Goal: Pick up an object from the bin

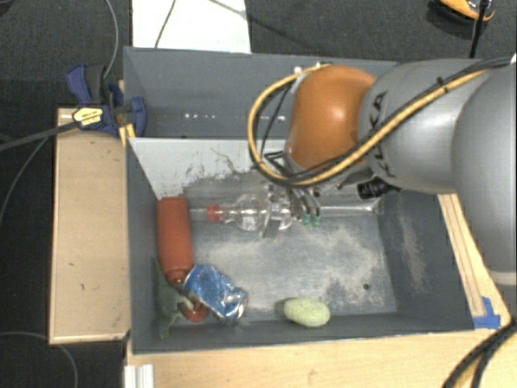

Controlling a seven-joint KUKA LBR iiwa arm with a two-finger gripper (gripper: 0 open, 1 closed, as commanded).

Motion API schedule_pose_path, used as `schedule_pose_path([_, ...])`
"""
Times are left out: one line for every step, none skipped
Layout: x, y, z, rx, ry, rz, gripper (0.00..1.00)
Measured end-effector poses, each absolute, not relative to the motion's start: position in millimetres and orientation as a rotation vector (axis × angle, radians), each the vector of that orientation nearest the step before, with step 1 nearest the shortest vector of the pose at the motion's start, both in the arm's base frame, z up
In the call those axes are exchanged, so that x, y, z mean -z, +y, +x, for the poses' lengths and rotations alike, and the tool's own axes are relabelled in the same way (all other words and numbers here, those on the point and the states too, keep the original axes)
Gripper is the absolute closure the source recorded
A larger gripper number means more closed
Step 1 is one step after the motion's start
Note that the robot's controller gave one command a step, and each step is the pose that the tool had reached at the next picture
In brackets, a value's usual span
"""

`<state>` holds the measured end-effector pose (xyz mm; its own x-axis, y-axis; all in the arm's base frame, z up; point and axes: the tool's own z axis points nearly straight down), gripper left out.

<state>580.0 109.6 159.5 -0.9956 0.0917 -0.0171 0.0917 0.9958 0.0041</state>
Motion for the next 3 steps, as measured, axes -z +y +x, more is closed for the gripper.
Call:
schedule_pose_path([-160, 110, 580.0, -0.005, 3.121, 0.143, 1.0])
schedule_pose_path([-206, 117, 578.8, -0.004, 3.125, 0.162, 1.0])
schedule_pose_path([-268, 120, 580.6, -0.004, 3.122, 0.124, 1.0])
